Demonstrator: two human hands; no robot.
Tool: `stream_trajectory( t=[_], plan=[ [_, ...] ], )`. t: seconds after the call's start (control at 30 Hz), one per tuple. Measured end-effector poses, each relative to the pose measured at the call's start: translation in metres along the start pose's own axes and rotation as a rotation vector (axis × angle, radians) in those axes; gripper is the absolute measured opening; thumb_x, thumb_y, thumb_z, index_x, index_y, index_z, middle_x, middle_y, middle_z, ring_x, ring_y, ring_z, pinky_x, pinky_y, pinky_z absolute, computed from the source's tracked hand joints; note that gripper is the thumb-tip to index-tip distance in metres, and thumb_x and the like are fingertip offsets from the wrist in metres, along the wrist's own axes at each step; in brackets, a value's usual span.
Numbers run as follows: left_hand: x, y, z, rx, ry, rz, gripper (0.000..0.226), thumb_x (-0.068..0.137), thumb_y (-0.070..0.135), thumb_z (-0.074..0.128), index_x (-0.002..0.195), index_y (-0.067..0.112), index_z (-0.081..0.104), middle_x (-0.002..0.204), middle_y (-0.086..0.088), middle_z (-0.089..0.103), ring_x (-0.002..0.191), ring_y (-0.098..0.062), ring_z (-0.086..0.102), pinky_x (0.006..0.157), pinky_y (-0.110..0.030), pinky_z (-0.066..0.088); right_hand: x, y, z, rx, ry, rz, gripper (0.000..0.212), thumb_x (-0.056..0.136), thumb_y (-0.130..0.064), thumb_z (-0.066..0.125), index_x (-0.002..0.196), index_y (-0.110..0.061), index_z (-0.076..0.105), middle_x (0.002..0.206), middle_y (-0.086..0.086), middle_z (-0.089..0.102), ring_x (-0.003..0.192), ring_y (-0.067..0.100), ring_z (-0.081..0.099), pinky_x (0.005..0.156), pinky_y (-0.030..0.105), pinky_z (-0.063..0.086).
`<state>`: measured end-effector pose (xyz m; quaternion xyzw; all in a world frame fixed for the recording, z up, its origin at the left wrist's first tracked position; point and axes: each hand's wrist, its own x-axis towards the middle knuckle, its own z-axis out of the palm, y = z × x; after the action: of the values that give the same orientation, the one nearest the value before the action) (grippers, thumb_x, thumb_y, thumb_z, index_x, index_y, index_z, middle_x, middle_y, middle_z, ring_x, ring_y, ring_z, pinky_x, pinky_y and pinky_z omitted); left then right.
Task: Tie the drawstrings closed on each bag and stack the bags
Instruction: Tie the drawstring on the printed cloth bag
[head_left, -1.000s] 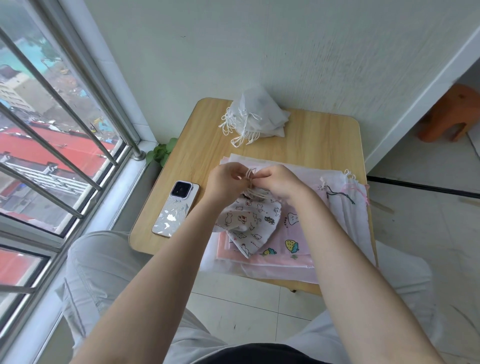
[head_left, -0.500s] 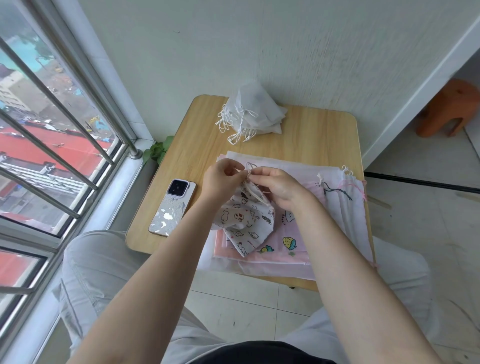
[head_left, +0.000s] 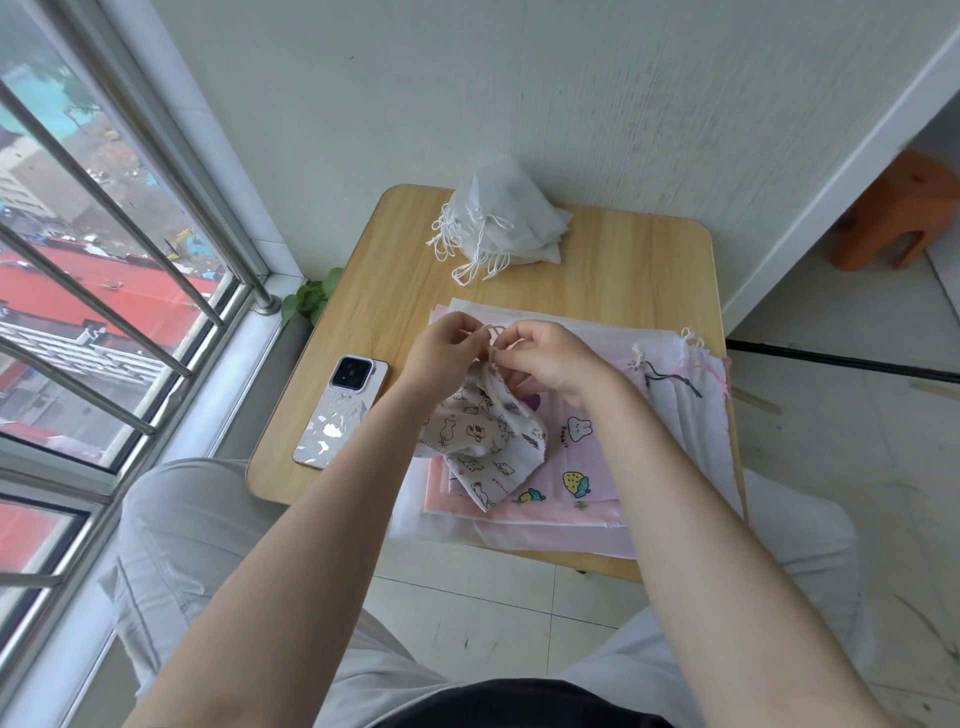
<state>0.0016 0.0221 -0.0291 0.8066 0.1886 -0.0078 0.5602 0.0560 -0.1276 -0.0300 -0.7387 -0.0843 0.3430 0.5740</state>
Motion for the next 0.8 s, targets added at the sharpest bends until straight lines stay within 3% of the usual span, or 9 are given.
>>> stream_trajectory(
  t=[0.13, 0.27, 0.43, 0.5, 0.57, 0.7, 0.73, 0.8],
  plan=[
    [0.001, -0.001, -0.001, -0.008, 0.016, -0.005, 0.013, 0.093, 0.023, 0.065, 0.089, 0.011, 0.066, 0.076, 0.002, 0.069, 0.065, -0.008, 0.063, 0.067, -0.021, 0.05, 0.001, -0.002, -0.002, -0.163, 0.099, -0.014, 0.005, 0.091, -0.009, 0.063, 0.089, -0.012, 0.059, 0.078, 0.009, 0.064, 0.058, 0.017, 0.059, 0.055, 0.029, 0.053],
    [0.001, -0.002, 0.002, -0.028, -0.017, -0.029, 0.016, 0.092, 0.024, 0.066, 0.09, 0.008, 0.067, 0.08, -0.003, 0.072, 0.081, -0.018, 0.07, 0.076, -0.03, 0.053, 0.004, 0.0, -0.001, -0.511, 0.298, -0.151, 0.008, 0.08, -0.015, 0.06, 0.081, -0.018, 0.052, 0.074, -0.005, 0.054, 0.063, 0.014, 0.048, 0.058, 0.029, 0.041],
    [0.0, -0.001, 0.002, -0.051, -0.011, -0.053, 0.019, 0.093, 0.02, 0.065, 0.098, 0.003, 0.066, 0.085, -0.006, 0.072, 0.062, -0.001, 0.066, 0.071, -0.019, 0.054, 0.007, 0.008, -0.002, -0.519, 0.634, -0.316, 0.006, 0.089, -0.012, 0.051, 0.09, -0.017, 0.054, 0.071, -0.003, 0.057, 0.063, 0.019, 0.053, 0.056, 0.031, 0.042],
    [-0.001, -0.001, 0.002, -0.048, -0.009, -0.056, 0.019, 0.093, 0.02, 0.064, 0.098, 0.002, 0.066, 0.083, -0.005, 0.071, 0.055, 0.004, 0.062, 0.059, -0.012, 0.05, 0.008, 0.007, -0.004, -0.383, 0.689, -0.308, 0.012, 0.093, -0.012, 0.048, 0.09, -0.015, 0.059, 0.071, -0.001, 0.061, 0.061, 0.019, 0.056, 0.058, 0.033, 0.046],
    [-0.002, -0.001, 0.001, -0.051, -0.003, -0.062, 0.018, 0.093, 0.019, 0.064, 0.096, 0.001, 0.065, 0.081, -0.003, 0.07, 0.051, 0.006, 0.06, 0.051, -0.009, 0.044, 0.006, 0.001, -0.004, -0.082, 0.661, -0.251, 0.02, 0.094, -0.01, 0.044, 0.091, -0.012, 0.064, 0.071, 0.006, 0.066, 0.056, 0.019, 0.06, 0.059, 0.036, 0.054],
    [-0.001, -0.002, 0.0, -0.012, 0.039, -0.082, 0.018, 0.088, 0.02, 0.067, 0.092, 0.003, 0.066, 0.083, -0.007, 0.074, 0.056, -0.001, 0.061, 0.057, -0.019, 0.048, 0.0, -0.013, 0.0, 0.653, 0.406, -0.121, 0.021, 0.1, -0.009, 0.044, 0.1, -0.004, 0.064, 0.082, 0.014, 0.071, 0.076, 0.024, 0.071, 0.077, 0.037, 0.059],
    [0.0, -0.003, 0.0, -0.01, 0.052, -0.094, 0.016, 0.087, 0.02, 0.067, 0.089, 0.004, 0.066, 0.084, -0.007, 0.074, 0.061, -0.006, 0.064, 0.06, -0.024, 0.051, 0.0, -0.014, 0.001, 0.792, 0.335, -0.098, 0.021, 0.101, -0.009, 0.043, 0.099, -0.003, 0.063, 0.078, 0.012, 0.07, 0.074, 0.024, 0.07, 0.078, 0.036, 0.06],
    [0.002, -0.004, -0.002, 0.007, 0.111, -0.126, 0.01, 0.085, 0.019, 0.066, 0.082, 0.01, 0.064, 0.083, -0.007, 0.074, 0.069, -0.018, 0.065, 0.067, -0.033, 0.053, -0.002, -0.013, 0.002, 0.935, 0.288, -0.043, 0.023, 0.1, -0.007, 0.039, 0.09, -0.004, 0.06, 0.057, 0.003, 0.054, 0.052, 0.018, 0.055, 0.065, 0.033, 0.056]
  ],
)
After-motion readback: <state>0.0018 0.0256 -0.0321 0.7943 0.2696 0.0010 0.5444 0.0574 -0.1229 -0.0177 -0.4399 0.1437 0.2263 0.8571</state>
